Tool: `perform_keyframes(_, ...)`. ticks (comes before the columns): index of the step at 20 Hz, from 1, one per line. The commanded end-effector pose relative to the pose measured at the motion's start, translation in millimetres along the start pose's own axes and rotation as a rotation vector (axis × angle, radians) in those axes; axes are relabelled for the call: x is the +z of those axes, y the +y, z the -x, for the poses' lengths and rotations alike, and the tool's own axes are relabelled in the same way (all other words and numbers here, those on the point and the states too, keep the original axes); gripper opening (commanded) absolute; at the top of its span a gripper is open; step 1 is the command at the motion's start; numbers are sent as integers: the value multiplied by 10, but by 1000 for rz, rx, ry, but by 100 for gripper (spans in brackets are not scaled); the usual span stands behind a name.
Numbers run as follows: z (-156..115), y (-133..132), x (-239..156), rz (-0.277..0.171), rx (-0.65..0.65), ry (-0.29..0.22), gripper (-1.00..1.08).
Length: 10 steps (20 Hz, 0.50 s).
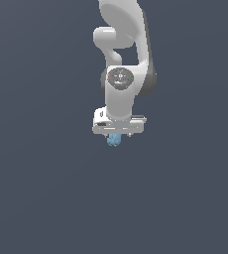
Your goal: Pick up the object and move it to a goal position.
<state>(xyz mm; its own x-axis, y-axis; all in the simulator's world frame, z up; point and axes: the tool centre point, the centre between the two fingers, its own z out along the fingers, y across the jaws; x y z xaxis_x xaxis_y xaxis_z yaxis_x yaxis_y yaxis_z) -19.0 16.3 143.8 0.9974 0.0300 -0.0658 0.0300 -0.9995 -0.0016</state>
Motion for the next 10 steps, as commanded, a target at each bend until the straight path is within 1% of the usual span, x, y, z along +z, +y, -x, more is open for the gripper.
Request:
perform_keyframes(1, 0, 0, 0, 0, 0, 0, 100)
perform_keyframes(10, 6, 33, -55, -26, 46, -9, 100)
